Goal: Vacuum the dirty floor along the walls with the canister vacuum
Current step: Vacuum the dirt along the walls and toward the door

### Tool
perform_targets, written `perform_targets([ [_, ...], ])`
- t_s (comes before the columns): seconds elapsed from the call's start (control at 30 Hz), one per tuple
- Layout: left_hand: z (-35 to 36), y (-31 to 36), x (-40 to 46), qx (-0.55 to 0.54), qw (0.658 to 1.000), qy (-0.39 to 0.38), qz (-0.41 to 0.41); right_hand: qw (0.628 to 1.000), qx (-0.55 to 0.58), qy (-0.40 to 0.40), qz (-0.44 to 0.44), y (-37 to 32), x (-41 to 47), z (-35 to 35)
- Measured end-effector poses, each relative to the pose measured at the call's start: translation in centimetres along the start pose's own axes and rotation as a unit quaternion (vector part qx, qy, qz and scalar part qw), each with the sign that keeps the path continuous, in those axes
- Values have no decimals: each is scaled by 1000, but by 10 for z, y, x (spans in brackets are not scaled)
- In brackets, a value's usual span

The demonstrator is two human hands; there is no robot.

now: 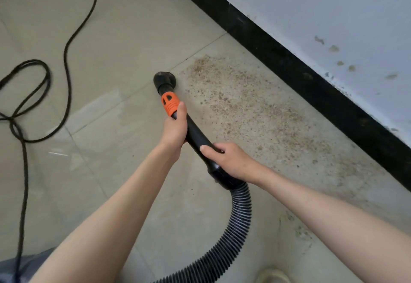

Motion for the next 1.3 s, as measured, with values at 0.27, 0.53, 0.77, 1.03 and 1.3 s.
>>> perform_targets([
  [0.27, 26, 27, 25, -72, 996, -54, -24, 992, -86, 92, -10, -46, -3, -35],
  [0.53, 59, 42, 60, -26, 997, -64, -31, 990, -49, 136, -5, -63, 8, -60],
  [0.77, 95, 59, 78, -4, 994, -96, -46, 987, -7, 158, -4, -68, 26, -83],
  [1.03, 114, 63, 117, 43, 994, -101, -25, 983, -9, 186, -4, -76, 60, -95],
  [1.3, 127, 43, 104, 66, 989, -129, -2, 974, -20, 227, 19, -42, 42, -91],
])
Point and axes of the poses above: each hand's wrist, its own x-axis towards the middle knuckle, its own z-axis out of the palm, y = z × x, the point moved 9 cm from there along x, towards the middle knuckle, and after that the axes turned 15 degrees about z, right-handed, at the moved point
